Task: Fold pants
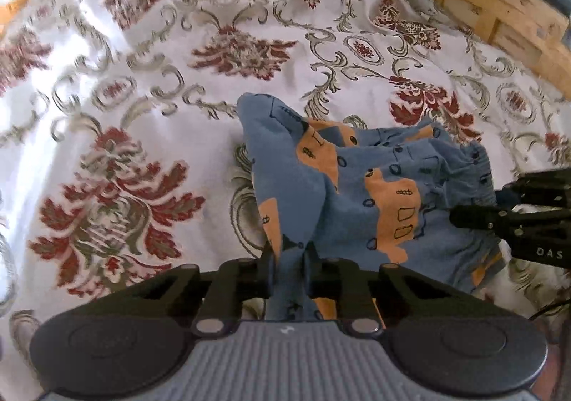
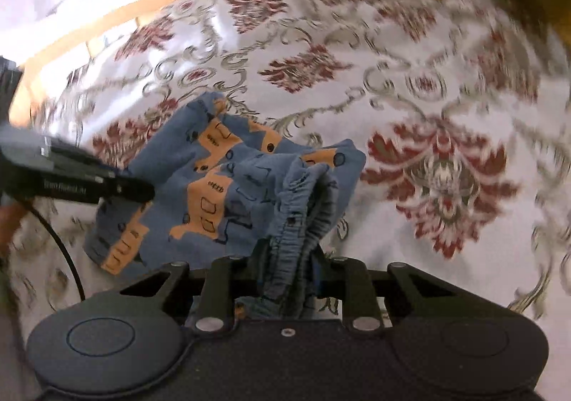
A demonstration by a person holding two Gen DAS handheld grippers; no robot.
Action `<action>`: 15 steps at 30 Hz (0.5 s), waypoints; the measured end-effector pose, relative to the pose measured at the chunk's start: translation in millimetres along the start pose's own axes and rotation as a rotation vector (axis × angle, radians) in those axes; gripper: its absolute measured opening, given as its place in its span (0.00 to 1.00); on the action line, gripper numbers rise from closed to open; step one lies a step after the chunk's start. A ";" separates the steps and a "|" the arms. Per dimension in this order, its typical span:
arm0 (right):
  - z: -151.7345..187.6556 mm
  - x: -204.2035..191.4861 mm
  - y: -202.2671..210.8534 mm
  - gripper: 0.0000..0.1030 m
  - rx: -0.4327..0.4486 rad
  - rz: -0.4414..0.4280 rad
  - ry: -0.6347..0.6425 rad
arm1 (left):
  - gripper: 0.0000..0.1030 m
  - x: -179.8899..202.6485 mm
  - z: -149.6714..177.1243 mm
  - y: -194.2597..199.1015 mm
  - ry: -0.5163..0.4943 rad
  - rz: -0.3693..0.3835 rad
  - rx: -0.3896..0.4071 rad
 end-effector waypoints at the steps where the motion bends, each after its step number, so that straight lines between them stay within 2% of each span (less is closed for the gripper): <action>1: 0.6 -3.4 0.9 0.23 0.006 0.012 0.018 | 0.16 4.6 1.5 2.7 -0.014 -0.023 0.005; 5: 3.4 -12.2 3.3 0.23 0.020 0.063 0.087 | 0.16 16.0 4.7 7.3 -0.021 -0.062 0.009; 10: 1.9 -10.3 4.4 0.23 0.036 0.049 0.080 | 0.16 7.8 1.3 6.3 0.027 -0.045 -0.016; 15: -5.4 -12.6 7.7 0.22 0.089 0.054 0.107 | 0.16 7.3 -7.5 14.4 0.026 -0.049 0.018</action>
Point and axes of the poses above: each gripper's, at about its wrist camera, not at the fingertips, and y roughly against the way its jaws point, x to its right, z to its underside, the point moved 3 cm from there along -y, roughly the way its jaws point
